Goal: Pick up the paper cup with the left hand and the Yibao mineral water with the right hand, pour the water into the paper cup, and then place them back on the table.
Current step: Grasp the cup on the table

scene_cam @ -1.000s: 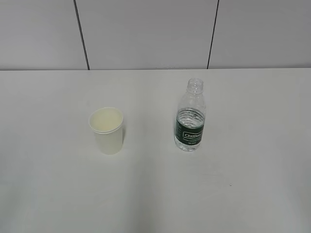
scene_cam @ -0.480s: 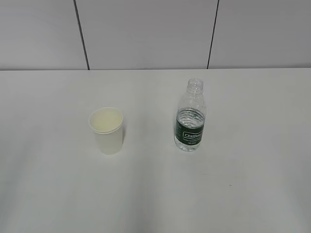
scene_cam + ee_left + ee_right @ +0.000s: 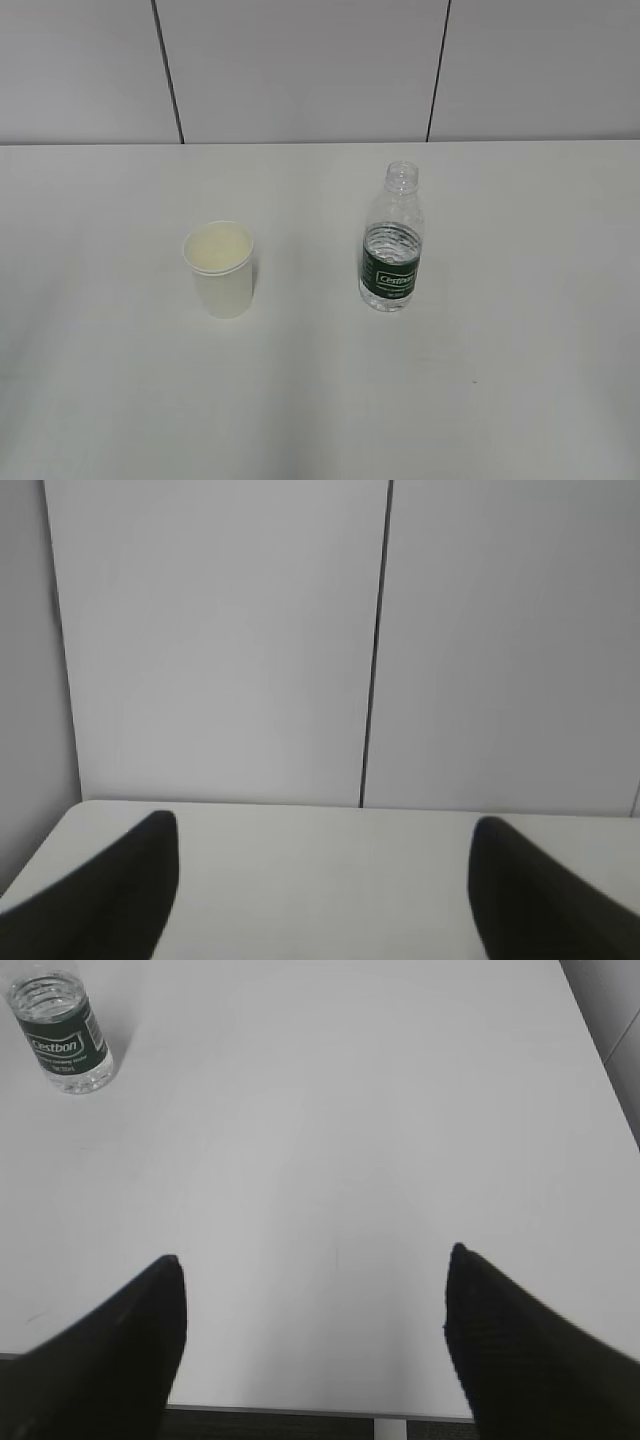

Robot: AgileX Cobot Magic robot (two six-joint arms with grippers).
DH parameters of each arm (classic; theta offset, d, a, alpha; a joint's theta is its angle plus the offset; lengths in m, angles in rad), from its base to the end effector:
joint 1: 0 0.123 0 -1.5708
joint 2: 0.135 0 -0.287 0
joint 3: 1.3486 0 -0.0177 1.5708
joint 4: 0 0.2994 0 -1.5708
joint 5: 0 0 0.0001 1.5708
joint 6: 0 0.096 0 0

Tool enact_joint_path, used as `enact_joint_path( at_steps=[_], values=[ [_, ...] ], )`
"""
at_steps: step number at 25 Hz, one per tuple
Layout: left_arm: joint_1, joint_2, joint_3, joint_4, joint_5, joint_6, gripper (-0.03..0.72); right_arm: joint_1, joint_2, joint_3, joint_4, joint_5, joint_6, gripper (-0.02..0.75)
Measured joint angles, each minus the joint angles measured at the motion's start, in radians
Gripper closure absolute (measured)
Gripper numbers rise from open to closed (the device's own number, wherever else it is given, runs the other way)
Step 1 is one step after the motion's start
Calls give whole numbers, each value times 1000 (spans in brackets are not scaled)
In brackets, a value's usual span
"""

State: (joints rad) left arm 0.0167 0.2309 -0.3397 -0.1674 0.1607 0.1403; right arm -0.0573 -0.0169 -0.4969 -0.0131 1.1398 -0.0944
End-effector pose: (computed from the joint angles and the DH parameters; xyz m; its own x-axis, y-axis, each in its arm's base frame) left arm 0.1181 -0.0006 0.3049 0.0372 -0.0244 -0.9990 0.0109 0.9997 -0.0240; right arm 0.0341 -0.0031 0.2914 -0.5164 -0.0702 -0.8535 0.0161 0.9957 -0.0917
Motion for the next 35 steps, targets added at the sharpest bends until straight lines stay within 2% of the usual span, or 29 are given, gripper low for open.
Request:
enact_joint_path(
  at_steps=[14,25,35],
  values=[
    [-4,404,40,59,-351,0,115,0,0,0,0,0,0,146],
    [-111,738,40,136,-644,0,132,0,0,0,0,0,0,146],
    [-114,1094,40,160,-971,-66,132,0,0,0,0,0,0,146]
  ],
)
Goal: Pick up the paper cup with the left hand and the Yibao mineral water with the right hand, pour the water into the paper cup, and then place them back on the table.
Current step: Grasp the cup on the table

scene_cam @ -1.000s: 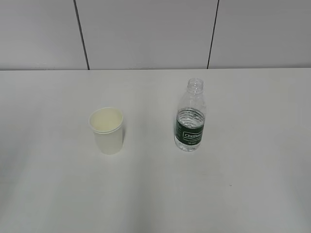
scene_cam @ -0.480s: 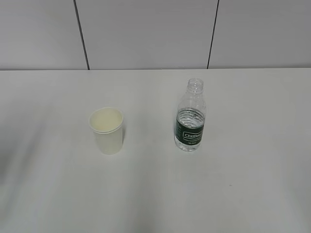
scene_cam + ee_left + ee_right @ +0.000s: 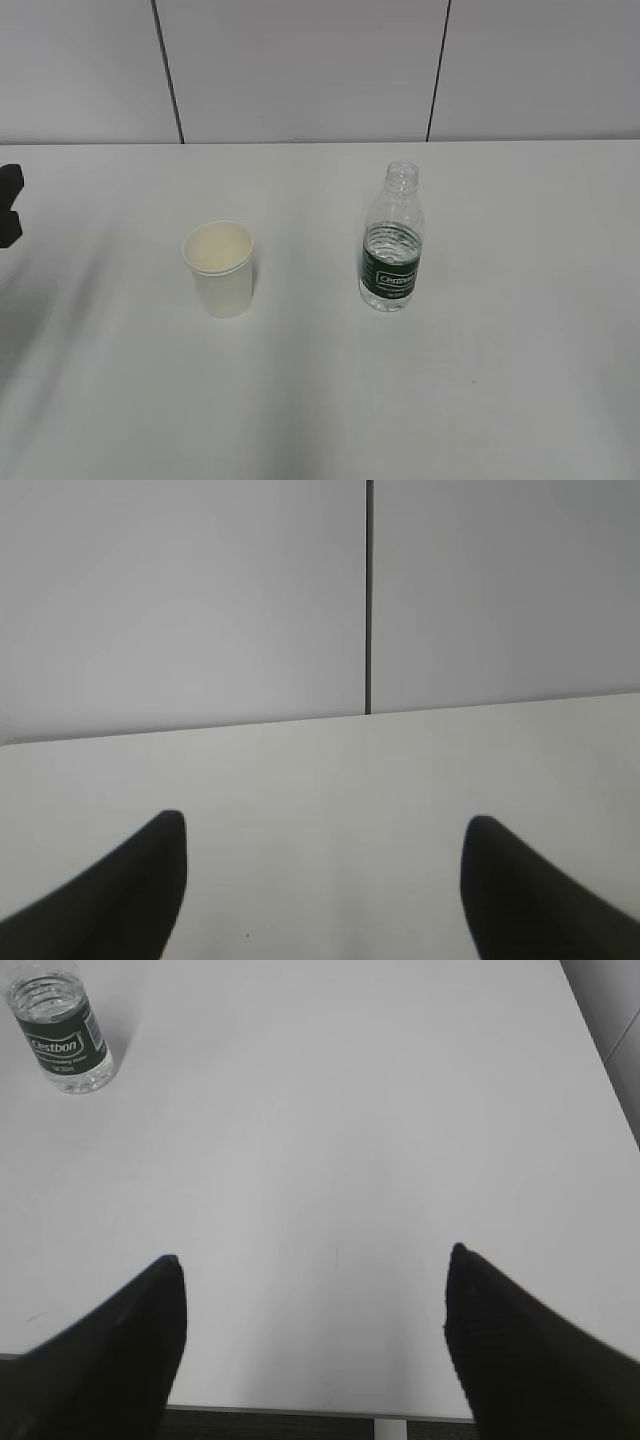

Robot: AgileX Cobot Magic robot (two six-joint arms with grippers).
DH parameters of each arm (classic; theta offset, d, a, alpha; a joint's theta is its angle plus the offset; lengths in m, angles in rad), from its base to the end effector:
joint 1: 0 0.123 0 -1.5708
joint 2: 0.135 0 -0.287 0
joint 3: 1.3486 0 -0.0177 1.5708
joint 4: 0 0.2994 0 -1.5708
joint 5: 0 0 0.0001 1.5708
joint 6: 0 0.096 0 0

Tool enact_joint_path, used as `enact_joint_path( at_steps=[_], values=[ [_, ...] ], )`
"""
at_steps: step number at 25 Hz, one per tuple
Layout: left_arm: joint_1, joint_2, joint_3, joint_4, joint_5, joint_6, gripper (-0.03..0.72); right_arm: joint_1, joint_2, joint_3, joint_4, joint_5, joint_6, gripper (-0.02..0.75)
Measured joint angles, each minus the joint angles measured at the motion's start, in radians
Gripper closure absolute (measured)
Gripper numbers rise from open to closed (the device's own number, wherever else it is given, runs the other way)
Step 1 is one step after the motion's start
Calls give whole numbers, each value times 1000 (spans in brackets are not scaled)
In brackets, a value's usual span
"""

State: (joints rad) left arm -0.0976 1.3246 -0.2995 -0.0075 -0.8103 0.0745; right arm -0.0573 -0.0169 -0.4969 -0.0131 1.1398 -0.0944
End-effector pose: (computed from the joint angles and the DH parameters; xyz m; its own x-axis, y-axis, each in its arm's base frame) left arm 0.2536 -0.0243 0.1650 -0.1200 0.0813 -0.9894 0.1006 0.9925 0.0694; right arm 0.0341 -0.0031 0.2914 -0.5164 -0.0702 -0.8535 0.0161 0.9957 -0.0917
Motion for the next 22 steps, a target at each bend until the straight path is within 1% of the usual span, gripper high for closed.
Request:
enact_joint_path(
  at_steps=[7,13,17,22],
  values=[
    [0,188,-8,111,-164,-6,136,0,0,0,0,0,0,146],
    [0,362,-10,137,-314,-6,136,0,0,0,0,0,0,146],
    [0,465,-12,177,-326,-6,139,0,0,0,0,0,0,146],
    [0,541,-18,300,-328,-6,164,0,0,0,0,0,0,146]
  ],
)
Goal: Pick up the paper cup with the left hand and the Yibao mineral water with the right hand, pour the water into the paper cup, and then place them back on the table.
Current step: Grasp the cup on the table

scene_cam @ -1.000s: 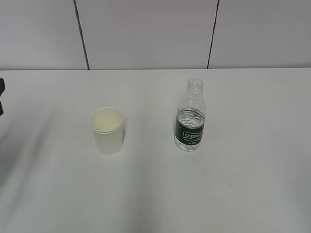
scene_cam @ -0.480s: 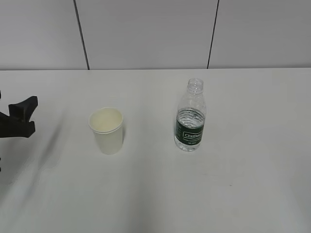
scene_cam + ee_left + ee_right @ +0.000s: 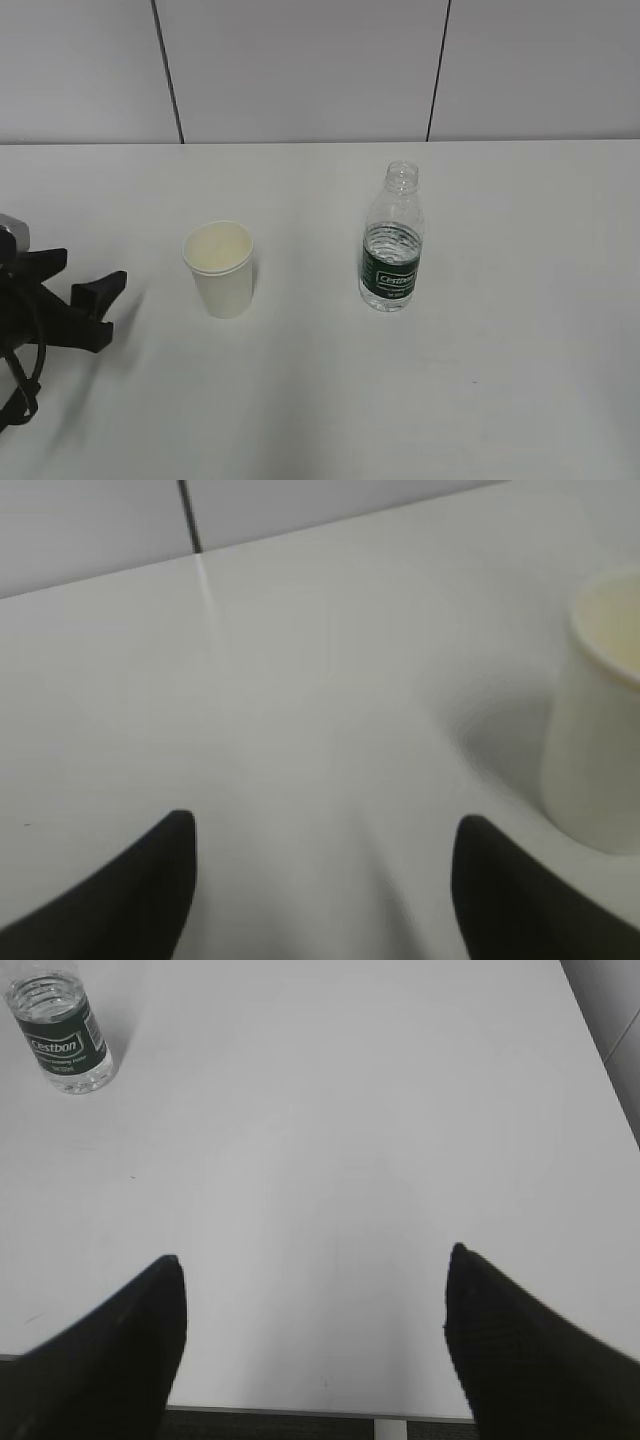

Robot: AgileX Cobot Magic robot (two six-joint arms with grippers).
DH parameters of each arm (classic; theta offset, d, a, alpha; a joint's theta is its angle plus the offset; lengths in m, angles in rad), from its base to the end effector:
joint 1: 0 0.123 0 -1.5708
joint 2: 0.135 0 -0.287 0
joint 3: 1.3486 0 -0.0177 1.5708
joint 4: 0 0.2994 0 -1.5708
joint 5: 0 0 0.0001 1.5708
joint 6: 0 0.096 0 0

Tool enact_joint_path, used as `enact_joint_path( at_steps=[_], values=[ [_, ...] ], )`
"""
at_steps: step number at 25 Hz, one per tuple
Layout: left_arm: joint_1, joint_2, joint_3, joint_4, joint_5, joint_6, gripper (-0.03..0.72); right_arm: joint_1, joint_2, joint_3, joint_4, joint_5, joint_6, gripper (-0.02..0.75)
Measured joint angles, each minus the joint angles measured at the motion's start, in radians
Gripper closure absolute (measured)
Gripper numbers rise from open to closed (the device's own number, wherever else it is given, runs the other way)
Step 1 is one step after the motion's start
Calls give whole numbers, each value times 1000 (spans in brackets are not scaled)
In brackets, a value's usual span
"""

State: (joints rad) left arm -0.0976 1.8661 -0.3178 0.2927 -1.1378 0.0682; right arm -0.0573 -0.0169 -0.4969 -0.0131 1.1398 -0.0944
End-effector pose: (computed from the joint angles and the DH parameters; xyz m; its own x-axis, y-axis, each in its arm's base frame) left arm 0.2537 -0.0501 0.0572 -0.2603 0.2124 -0.9419 0.3974 0.9126 0.0960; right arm 0.0341 -0.0031 0.2914 -0.5164 -0.0702 -0.8535 0.0161 0.9957 -0.0917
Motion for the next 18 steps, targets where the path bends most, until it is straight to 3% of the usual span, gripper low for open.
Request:
enact_joint_path(
  at_steps=[10,18],
  values=[
    [0,25,-2,243,-6,0,171,0,0,0,0,0,0,146],
    [-1,29,-19,306,-6,-62,132,0,0,0,0,0,0,146]
  ],
)
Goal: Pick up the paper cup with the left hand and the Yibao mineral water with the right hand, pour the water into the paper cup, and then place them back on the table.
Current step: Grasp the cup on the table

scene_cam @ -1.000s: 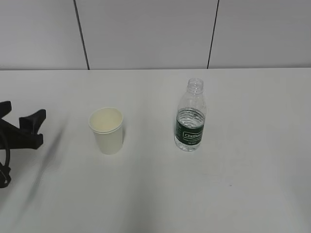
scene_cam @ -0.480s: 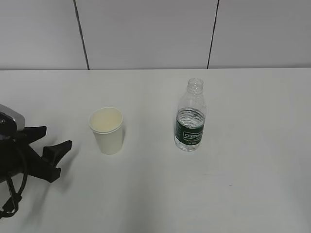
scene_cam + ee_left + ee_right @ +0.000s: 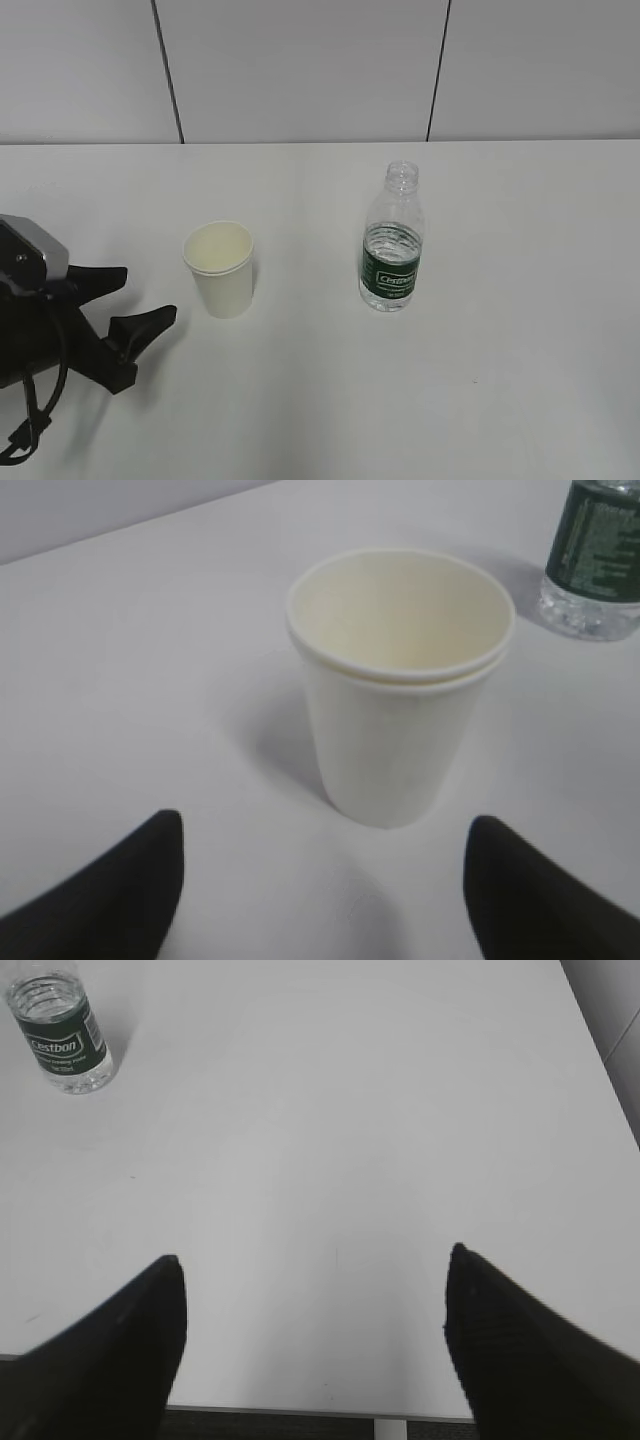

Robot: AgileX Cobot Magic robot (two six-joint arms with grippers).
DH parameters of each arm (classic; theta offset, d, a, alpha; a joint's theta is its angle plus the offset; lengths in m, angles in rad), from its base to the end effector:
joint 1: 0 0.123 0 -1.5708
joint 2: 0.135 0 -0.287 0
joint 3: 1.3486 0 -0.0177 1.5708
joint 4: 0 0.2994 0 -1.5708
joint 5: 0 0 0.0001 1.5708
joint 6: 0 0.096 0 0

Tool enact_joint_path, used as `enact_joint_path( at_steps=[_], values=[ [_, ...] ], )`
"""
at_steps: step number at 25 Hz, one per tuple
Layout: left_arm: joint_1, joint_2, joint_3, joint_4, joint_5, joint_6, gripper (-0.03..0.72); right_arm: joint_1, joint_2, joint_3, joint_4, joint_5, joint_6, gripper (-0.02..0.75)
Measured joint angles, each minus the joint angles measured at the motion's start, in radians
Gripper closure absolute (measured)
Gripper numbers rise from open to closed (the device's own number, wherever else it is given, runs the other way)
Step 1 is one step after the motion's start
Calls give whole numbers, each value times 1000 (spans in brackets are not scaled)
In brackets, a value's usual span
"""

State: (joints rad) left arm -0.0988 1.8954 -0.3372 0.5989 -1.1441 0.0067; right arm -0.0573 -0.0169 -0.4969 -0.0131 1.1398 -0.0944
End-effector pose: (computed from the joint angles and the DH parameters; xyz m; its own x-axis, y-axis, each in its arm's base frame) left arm 0.2444 -0.0737 0.0516 -0.2209 0.2619 -0.9395 0.6412 0.7649 0.0625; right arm 0.0341 -0.0031 0.2914 -0.5164 -0.0702 -0.8535 0.0161 0.9957 -0.0917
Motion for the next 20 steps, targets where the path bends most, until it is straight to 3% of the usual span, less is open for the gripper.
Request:
enact_joint_path(
  at_steps=[4,14,20],
  values=[
    [-1,36,-53,60,-1,-60,95,0,0,0,0,0,0,146],
    [-7,96,-147,108,0,-92,88,0,0,0,0,0,0,146],
    [-79,140,-215,117,0,-95,87,0,0,0,0,0,0,146]
  ],
)
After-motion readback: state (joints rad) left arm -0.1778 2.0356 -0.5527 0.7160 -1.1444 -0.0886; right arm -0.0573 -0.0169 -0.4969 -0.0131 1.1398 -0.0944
